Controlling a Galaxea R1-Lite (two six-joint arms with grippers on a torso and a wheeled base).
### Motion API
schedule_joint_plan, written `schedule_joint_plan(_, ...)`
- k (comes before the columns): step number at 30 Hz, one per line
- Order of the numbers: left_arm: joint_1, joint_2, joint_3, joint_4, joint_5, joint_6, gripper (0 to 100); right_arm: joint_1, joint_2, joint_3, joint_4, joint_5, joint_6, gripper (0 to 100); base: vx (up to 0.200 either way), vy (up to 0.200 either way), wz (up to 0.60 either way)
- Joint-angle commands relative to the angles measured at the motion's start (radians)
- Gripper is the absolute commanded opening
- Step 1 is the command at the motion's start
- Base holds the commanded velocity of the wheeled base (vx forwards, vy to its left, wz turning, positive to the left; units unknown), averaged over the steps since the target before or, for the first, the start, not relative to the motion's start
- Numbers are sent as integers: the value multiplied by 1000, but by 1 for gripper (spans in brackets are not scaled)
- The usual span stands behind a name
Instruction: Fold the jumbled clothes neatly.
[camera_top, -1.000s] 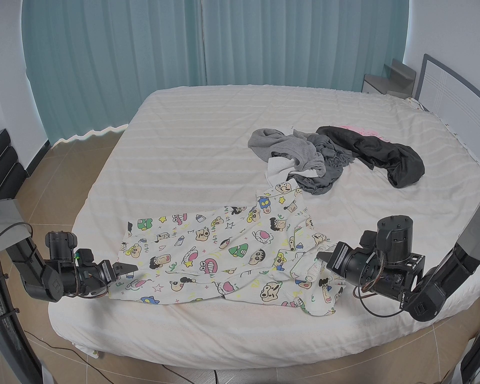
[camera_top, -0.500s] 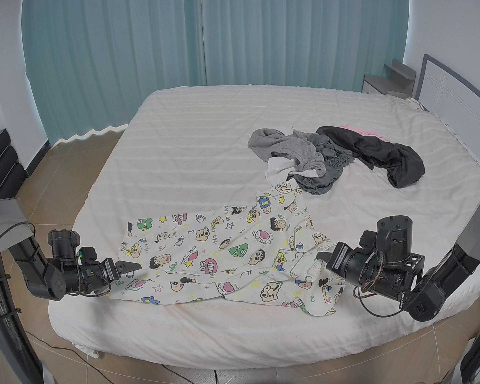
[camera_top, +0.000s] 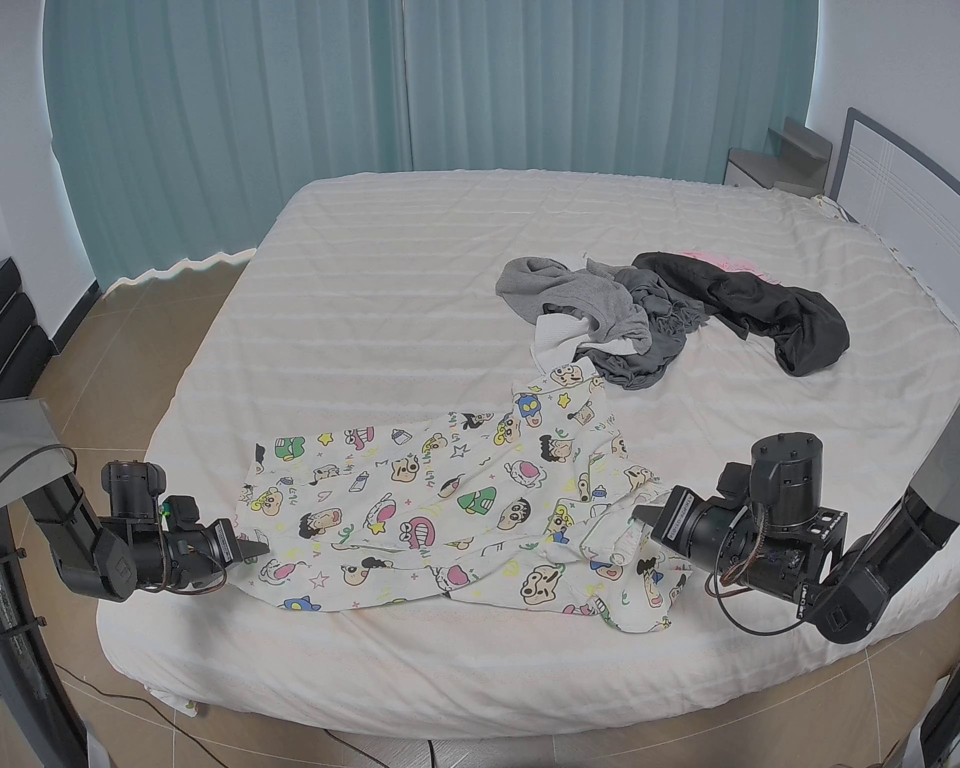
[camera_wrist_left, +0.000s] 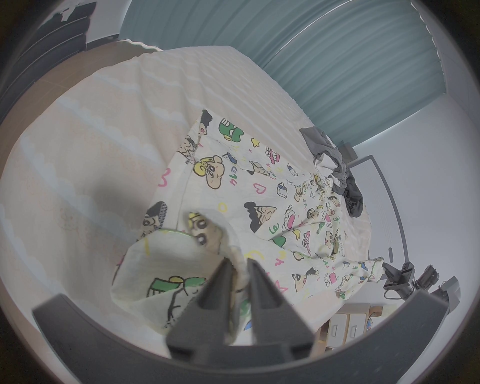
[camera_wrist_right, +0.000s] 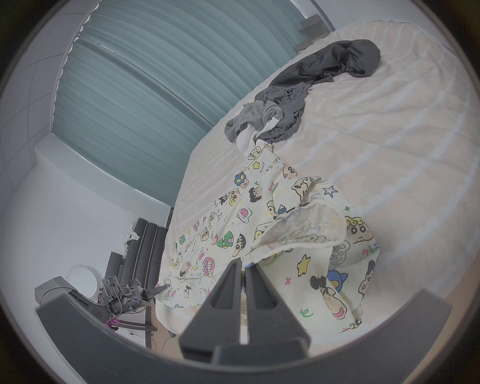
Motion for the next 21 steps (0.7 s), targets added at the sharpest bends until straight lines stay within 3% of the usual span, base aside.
schedule_joint_plan(1, 8, -5, 2, -1, 2, 1, 0, 0, -4, 0, 0, -2, 0, 0, 0, 0, 0)
schedule_joint_plan(11, 18, -128, 26, -2, 2, -2, 0, 0, -114, -12, 9, -23, -22, 0, 0, 0, 0)
schedule_joint_plan(21, 21, -231, 23, -18, -3, -114, 0, -9, -131, -10, 9, -26, -34, 0, 0, 0, 0)
